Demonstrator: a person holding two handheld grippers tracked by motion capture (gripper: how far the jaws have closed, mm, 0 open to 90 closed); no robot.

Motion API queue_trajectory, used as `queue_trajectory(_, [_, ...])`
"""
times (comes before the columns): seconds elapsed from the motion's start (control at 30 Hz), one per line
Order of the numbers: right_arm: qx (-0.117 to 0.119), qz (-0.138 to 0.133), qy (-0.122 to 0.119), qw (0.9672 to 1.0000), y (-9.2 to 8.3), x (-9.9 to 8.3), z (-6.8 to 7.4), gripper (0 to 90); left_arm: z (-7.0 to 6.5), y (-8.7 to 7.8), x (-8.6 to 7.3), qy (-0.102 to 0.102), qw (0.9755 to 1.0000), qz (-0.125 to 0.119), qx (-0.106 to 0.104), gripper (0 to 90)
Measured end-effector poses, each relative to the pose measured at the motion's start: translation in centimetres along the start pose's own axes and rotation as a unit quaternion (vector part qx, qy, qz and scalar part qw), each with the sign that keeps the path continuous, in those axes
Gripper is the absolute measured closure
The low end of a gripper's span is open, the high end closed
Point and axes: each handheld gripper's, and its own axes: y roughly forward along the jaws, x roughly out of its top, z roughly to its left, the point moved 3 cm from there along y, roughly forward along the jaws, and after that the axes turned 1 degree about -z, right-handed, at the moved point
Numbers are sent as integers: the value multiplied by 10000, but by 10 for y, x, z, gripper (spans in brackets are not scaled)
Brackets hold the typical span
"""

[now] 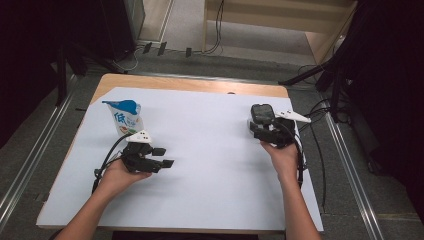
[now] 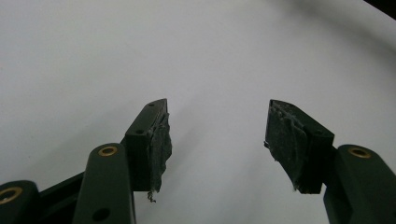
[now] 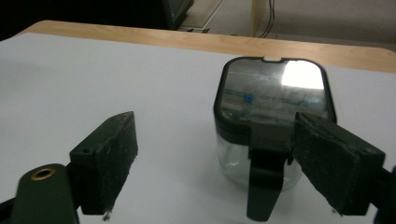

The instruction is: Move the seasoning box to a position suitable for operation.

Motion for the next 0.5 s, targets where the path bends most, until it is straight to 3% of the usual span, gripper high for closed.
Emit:
queue_trajectory(0.17, [-89, -31, -45, 9999, 7, 12, -6, 140, 0, 1, 0, -11, 10000, 15, -37, 403])
queue_trajectory(0.3, [-234, 137, 76, 9996, 25, 15, -17, 99, 0, 1, 0, -26, 10000, 12, -20, 401])
queue_trajectory(0.4, [-287, -53, 81, 9995, 32, 15, -20, 101, 1, 1, 0, -42, 10000, -12, -54, 402])
queue_trajectory(0.5, [-343, -74, 113, 9993, 34, 16, -22, 98, 1, 1, -1, -47, 10000, 19, -15, 401])
